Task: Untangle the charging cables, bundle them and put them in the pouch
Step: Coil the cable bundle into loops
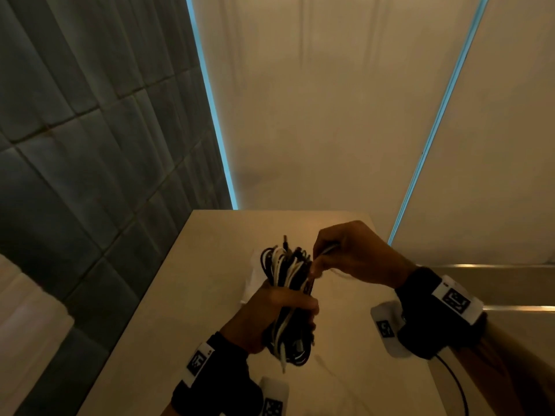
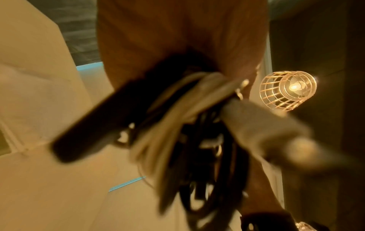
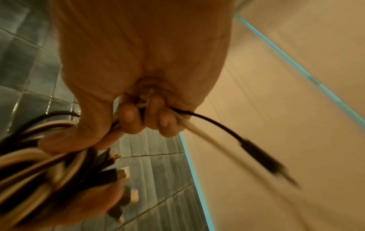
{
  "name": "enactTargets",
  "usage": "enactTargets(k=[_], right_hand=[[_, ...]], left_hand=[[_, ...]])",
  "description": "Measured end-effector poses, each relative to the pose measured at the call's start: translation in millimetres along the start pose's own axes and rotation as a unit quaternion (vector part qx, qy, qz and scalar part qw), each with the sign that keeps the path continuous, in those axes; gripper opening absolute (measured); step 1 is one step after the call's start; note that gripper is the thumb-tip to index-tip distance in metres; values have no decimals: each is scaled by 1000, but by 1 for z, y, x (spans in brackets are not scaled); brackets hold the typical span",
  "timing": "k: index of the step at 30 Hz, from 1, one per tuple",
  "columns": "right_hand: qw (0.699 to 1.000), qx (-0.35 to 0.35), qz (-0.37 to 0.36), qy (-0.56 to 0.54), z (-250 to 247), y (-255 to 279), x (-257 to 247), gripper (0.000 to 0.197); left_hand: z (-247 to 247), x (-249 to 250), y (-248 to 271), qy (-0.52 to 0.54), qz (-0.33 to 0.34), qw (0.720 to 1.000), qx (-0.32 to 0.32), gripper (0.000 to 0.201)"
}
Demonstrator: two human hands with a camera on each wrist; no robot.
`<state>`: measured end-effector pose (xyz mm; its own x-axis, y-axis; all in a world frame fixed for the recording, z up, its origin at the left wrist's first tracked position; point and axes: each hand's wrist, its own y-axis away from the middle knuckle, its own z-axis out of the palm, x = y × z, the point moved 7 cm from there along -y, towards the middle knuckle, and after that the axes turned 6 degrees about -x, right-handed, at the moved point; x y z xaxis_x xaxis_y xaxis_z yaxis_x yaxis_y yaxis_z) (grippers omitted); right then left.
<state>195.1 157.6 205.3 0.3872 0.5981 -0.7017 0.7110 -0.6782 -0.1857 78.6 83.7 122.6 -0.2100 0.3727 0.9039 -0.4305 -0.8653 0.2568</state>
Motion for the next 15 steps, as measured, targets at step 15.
enactTargets(k=[15], right_hand=[[968,42,186,-165,3,57,71,22]], left_hand=[[-33,-10,-7,177,17,983,41,26]])
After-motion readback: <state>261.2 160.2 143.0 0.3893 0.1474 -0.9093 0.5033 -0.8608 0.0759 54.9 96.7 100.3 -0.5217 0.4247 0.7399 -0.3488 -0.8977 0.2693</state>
